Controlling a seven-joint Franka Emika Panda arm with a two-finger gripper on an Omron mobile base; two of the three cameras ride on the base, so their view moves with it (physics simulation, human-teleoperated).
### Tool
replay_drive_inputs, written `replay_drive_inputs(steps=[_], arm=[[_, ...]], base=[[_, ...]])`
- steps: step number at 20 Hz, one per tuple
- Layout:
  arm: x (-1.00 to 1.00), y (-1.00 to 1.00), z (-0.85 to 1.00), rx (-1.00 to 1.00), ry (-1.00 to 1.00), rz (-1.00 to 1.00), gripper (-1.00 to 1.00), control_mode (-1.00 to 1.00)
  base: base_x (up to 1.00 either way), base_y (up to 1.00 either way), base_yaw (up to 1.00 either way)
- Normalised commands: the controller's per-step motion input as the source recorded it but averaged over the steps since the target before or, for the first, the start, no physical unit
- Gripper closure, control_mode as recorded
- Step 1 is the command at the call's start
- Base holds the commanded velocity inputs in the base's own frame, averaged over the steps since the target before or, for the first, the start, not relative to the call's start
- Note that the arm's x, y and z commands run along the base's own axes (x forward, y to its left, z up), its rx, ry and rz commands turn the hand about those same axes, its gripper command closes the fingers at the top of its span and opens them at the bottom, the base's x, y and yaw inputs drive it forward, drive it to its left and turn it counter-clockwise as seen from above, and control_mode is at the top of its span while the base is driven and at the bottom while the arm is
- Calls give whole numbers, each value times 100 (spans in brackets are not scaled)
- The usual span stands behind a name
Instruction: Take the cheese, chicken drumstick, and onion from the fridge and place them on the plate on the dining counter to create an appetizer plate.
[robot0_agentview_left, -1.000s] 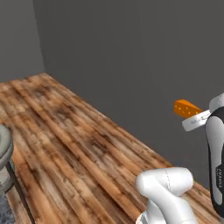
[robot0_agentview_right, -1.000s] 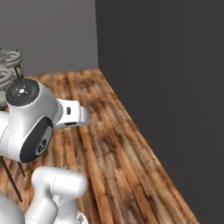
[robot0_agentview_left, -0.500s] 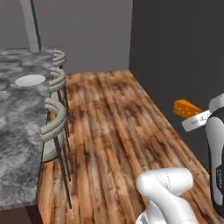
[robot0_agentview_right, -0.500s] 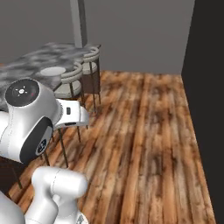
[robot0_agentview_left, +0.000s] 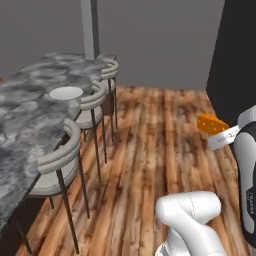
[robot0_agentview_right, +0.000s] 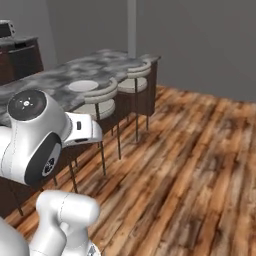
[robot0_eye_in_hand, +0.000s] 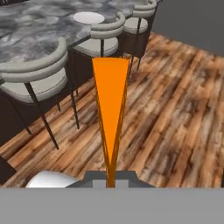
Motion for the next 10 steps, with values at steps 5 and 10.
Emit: replay_drive_inputs(steps=[5, 10], arm=[[0, 0, 0, 0, 0, 0, 100, 100], [0, 0, 0, 0, 0, 0, 100, 100]], base=[[87, -88, 49], [82, -51, 56]])
